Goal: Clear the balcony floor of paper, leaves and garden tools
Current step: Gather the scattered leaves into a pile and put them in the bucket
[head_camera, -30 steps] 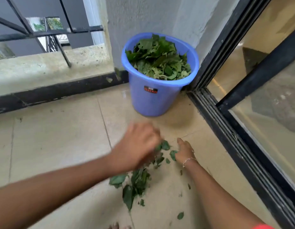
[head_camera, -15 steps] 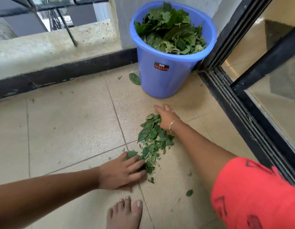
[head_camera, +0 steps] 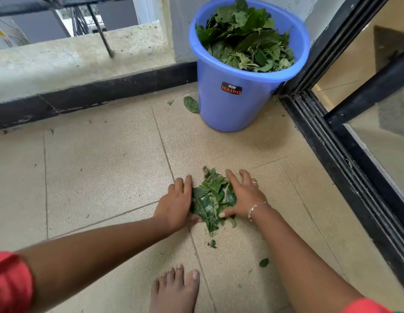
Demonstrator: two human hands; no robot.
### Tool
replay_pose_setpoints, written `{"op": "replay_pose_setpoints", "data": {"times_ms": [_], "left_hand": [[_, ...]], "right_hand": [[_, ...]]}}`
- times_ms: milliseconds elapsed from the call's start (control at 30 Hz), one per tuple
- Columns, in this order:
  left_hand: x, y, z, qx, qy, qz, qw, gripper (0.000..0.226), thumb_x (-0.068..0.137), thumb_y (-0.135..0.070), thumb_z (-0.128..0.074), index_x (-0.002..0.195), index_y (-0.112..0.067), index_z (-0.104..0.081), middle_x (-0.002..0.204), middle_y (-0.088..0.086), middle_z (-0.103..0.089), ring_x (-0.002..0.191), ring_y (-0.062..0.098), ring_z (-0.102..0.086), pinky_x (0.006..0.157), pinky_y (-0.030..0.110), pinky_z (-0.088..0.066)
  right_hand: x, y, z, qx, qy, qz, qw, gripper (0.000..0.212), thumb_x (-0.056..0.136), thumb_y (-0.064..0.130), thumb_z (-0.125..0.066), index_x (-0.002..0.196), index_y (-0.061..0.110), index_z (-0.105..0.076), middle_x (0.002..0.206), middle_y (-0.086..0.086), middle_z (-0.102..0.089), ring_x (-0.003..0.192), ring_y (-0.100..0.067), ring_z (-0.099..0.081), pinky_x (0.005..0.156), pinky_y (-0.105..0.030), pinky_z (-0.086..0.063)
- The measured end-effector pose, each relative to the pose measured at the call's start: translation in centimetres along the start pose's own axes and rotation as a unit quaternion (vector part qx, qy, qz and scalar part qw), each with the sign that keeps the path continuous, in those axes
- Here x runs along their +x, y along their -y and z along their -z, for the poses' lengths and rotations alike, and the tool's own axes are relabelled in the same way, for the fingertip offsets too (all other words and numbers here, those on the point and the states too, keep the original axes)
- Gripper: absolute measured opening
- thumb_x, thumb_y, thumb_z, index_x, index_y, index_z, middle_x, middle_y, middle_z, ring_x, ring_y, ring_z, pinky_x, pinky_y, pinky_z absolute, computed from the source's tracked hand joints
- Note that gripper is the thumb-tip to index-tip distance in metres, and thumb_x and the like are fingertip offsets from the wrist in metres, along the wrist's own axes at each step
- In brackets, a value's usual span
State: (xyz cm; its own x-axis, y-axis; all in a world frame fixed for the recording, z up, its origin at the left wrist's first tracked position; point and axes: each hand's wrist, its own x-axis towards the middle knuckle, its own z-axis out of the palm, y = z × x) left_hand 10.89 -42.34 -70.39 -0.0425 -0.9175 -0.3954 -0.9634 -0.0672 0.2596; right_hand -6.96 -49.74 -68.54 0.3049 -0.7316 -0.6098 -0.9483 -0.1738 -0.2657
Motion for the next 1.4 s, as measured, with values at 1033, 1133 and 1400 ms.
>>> {"op": "replay_pose_setpoints", "data": {"times_ms": [1033, 1133, 1400], "left_hand": [[4.8, -6.9, 21.5, -0.522, -0.168, -0.124, 0.827, 0.029, 0.064, 0.004, -0.071, 0.066, -0.016, -0.05, 0.071, 0.013, -0.055, 0.069, 0.023, -0.057, 0.069, 0.048, -0.055], [8.4, -8.6, 27.6, -0.487, -0.25, -0.151, 0.823, 0.024, 0.058, -0.007, -0.067, 0.067, -0.015, -0.047, 0.077, 0.017, -0.056, 0.066, 0.023, -0.059, 0.065, 0.047, -0.057], [11.5, -5.1, 28.5, -0.283, -0.3, -0.124, 0.902, 0.034, 0.082, -0.006, -0.062, 0.116, -0.007, -0.059, 0.112, 0.007, -0.063, 0.107, 0.017, -0.058, 0.087, 0.023, -0.04]], "right_hand": [[-5.4, 6.7, 21.6, 0.496, -0.079, 0.154, 0.851, 0.038, 0.073, -0.027, -0.05, 0.075, 0.011, -0.051, 0.043, -0.002, -0.056, 0.033, -0.01, -0.053, 0.039, -0.015, -0.046], [-4.5, 7.9, 28.2, 0.474, -0.169, 0.169, 0.847, 0.037, 0.075, -0.025, -0.049, 0.078, 0.012, -0.049, 0.061, -0.012, -0.056, 0.035, -0.012, -0.055, 0.042, -0.021, -0.052], [0.6, 8.1, 31.1, 0.096, -0.21, 0.073, 0.97, 0.039, 0.076, 0.009, -0.073, 0.112, 0.013, -0.058, 0.112, -0.008, -0.052, 0.093, -0.023, -0.052, 0.069, -0.031, -0.045]]}}
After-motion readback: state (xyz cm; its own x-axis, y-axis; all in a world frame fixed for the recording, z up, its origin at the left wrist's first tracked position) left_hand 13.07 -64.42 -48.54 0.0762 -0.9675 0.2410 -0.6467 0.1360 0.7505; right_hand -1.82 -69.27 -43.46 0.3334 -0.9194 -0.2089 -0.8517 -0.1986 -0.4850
